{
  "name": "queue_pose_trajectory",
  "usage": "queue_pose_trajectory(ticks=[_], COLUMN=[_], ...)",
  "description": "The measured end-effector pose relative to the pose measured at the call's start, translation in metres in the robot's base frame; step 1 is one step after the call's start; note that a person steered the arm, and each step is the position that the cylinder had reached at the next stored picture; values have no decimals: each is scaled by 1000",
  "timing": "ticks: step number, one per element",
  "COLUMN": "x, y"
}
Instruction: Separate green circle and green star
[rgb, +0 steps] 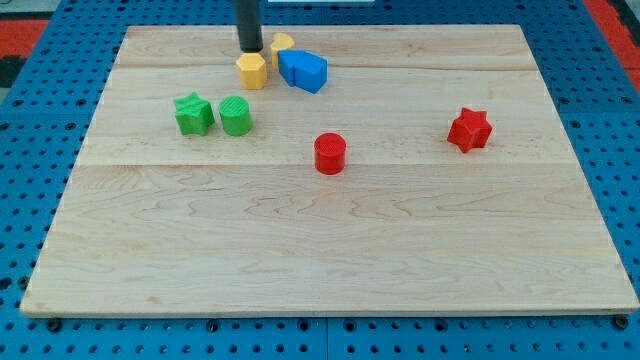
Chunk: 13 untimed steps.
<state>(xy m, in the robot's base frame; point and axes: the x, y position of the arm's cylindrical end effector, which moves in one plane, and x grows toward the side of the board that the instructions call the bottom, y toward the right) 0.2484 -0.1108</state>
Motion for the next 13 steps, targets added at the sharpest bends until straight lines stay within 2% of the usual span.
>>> queue_pose_trajectory(ticks=[1, 2, 3, 4, 5, 6, 7, 8, 9, 10, 11, 12, 13], x=[28, 38, 38, 51, 112, 133, 133, 109, 102, 137, 148, 127, 115], y=[-19, 7, 7, -93, -89, -46, 5, -41, -9, 76, 119, 75, 140])
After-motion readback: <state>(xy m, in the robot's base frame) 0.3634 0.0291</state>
